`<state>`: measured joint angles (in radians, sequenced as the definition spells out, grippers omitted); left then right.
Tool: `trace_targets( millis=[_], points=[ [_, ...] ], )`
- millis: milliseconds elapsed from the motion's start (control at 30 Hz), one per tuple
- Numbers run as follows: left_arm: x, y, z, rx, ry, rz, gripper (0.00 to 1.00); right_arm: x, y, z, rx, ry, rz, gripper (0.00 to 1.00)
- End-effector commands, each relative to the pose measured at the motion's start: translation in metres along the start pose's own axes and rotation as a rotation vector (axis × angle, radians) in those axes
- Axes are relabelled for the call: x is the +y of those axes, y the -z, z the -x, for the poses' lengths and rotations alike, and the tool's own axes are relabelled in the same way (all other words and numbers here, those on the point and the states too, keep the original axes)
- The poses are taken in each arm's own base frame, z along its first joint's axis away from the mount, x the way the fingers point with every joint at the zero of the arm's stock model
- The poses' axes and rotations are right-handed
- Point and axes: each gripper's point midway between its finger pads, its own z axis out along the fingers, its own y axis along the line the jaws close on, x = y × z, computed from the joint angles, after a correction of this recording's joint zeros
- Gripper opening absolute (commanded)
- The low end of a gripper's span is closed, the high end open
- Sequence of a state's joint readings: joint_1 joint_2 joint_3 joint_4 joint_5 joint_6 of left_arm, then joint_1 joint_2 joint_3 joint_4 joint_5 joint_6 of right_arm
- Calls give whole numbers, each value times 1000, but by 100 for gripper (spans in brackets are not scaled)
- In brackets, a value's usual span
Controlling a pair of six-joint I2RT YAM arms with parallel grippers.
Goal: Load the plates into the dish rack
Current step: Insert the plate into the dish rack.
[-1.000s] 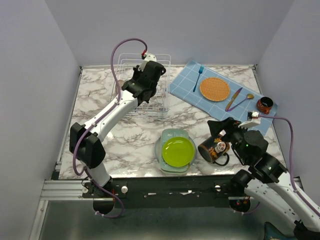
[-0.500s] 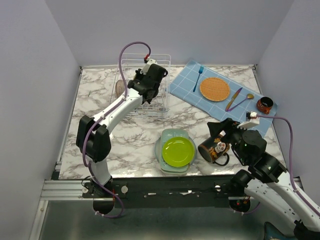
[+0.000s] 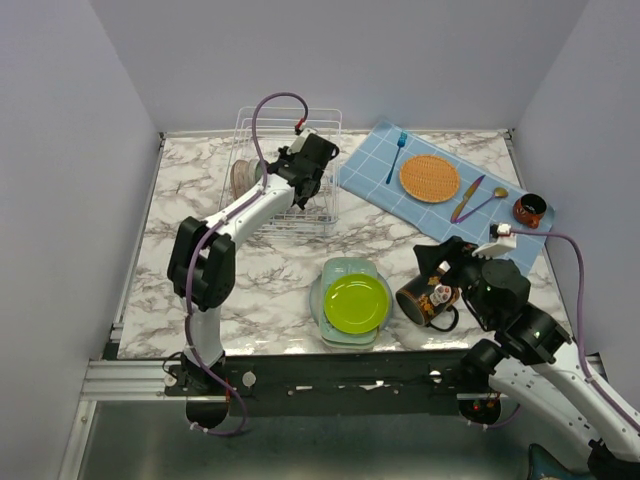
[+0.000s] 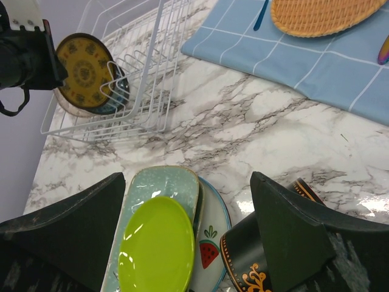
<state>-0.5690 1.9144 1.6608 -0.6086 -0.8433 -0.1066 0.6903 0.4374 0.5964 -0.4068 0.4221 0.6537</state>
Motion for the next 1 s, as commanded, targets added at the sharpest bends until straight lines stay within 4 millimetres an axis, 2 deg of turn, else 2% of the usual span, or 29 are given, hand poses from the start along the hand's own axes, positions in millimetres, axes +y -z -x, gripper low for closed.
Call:
trace_targets(
  millis=[0, 300, 467, 567, 633, 800, 967],
  points=[
    [-10, -6, 8, -5, 60, -51, 0, -9, -4, -10, 24, 31, -38, 92],
    [-20, -26, -15, 90, 65, -84, 0, -10, -5, -11, 29, 37, -45, 92],
    [-23, -33, -20, 115, 76, -97, 0, -9, -6, -13, 37, 38, -43, 92],
    [-22, -39, -25, 132, 74, -94, 8, -10, -6, -13, 39, 39, -46, 92],
    [-20, -41, -26, 136, 75, -91, 19, -9, -6, -12, 36, 36, -45, 92],
    [-14, -44, -31, 150, 72, -80, 35, -8, -8, -13, 40, 36, -44, 92],
    [-9, -45, -34, 154, 69, -72, 41, -6, -9, -12, 43, 36, -44, 92]
  ],
)
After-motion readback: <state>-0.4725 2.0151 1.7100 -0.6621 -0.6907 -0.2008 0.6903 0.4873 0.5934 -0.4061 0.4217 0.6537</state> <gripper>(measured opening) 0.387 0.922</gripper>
